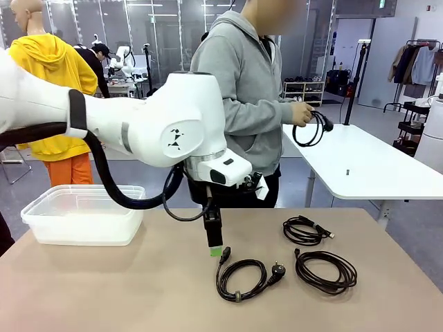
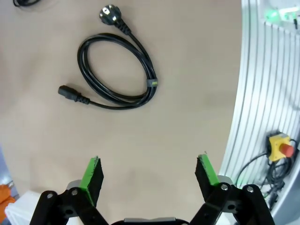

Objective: Organize and store the cables.
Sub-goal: Place the Power Cable into the Organizing box.

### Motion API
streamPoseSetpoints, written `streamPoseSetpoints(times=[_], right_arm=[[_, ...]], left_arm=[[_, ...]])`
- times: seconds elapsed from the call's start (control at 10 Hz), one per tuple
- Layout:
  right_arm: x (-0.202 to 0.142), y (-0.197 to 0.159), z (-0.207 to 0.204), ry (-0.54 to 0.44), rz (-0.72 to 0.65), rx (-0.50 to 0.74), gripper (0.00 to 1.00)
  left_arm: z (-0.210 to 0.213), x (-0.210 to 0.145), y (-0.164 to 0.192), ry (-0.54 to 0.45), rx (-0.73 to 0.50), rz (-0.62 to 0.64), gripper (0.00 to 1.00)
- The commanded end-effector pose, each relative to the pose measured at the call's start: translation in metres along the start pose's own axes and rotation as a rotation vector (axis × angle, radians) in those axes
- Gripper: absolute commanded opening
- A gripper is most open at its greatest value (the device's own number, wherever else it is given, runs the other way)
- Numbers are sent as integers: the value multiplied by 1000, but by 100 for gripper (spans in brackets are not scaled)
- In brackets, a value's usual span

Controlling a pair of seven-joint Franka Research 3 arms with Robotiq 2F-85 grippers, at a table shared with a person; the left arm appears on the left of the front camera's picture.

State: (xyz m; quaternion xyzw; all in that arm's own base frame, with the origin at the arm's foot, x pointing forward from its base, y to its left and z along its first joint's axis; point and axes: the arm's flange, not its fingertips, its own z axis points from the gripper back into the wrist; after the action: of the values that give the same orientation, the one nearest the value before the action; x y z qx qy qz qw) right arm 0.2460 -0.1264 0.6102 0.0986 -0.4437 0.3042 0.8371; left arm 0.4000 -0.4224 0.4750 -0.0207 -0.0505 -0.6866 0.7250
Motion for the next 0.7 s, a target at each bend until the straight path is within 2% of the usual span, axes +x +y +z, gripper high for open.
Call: streamPoseSetpoints(times=[0.0, 0.1, 0.4, 0.6], right_arm=[[-1, 0, 0, -1, -2, 0, 100], [-1, 0, 0, -1, -2, 0, 100], [-1, 0, 0, -1, -2, 0, 100], [-1, 0, 0, -1, -2, 0, 100]], left_arm=[[15, -2, 1, 25, -22, -27, 100], [0, 0, 0, 0, 0, 0, 100], [2, 2, 3, 1, -5, -4, 100], [-23, 18, -2, 41, 3, 27, 100]])
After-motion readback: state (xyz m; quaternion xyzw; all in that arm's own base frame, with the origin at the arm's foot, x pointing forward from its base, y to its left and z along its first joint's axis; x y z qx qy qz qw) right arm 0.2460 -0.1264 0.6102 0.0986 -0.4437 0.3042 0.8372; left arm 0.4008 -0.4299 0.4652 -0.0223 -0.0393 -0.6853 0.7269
